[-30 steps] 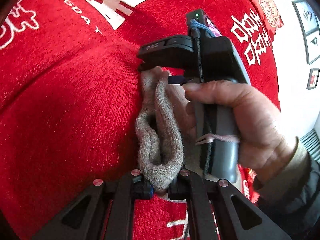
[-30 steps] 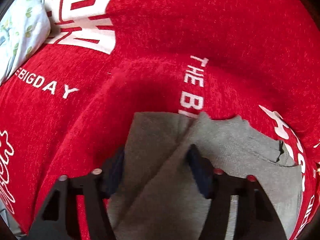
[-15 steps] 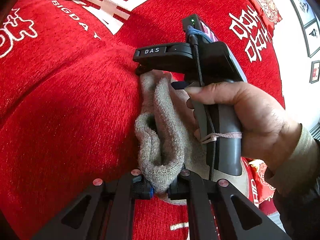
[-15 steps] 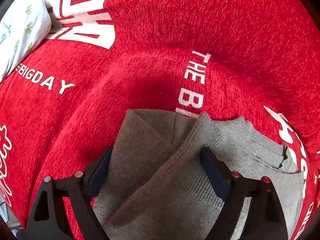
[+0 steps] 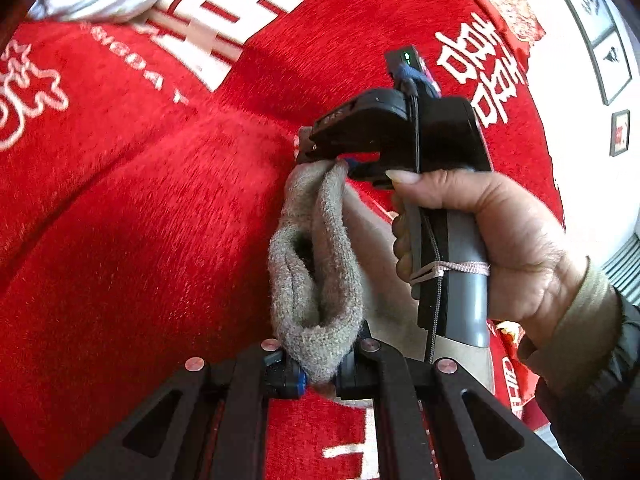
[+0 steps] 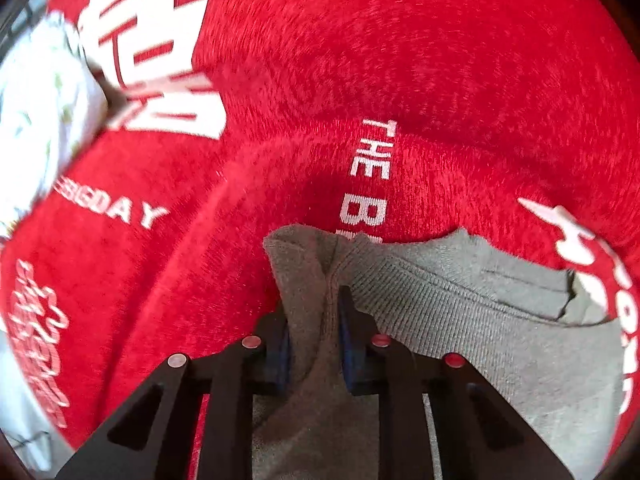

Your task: Fold small clothes

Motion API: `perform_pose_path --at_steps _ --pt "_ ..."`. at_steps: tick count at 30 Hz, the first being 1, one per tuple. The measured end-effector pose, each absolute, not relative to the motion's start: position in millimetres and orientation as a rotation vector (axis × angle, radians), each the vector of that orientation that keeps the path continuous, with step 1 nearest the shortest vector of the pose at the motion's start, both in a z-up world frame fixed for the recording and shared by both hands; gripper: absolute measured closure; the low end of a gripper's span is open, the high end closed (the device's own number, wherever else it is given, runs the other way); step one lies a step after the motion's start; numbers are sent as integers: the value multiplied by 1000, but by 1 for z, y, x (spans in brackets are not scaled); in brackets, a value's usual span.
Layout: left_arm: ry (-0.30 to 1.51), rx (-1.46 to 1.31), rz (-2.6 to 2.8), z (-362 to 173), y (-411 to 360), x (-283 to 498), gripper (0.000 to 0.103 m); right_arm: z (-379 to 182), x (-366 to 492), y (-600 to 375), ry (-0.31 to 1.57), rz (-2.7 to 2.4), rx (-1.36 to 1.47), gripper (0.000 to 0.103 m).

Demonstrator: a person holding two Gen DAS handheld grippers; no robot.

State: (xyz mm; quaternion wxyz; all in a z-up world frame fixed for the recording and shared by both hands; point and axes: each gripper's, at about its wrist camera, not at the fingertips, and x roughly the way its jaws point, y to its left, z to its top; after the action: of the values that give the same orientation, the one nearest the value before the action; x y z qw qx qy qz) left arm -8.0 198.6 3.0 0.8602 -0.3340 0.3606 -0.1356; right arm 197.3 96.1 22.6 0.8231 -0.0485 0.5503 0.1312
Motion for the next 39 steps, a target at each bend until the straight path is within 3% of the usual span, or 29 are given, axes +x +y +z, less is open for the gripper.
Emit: perform_pose_path --at_steps 19,39 --pt "736 -359 -289 92 83 -17 93 85 197 -21 1124 477 300 82" --pt "773 -117 -355 110 -25 -29 93 126 179 -118 1097 509 301 82"
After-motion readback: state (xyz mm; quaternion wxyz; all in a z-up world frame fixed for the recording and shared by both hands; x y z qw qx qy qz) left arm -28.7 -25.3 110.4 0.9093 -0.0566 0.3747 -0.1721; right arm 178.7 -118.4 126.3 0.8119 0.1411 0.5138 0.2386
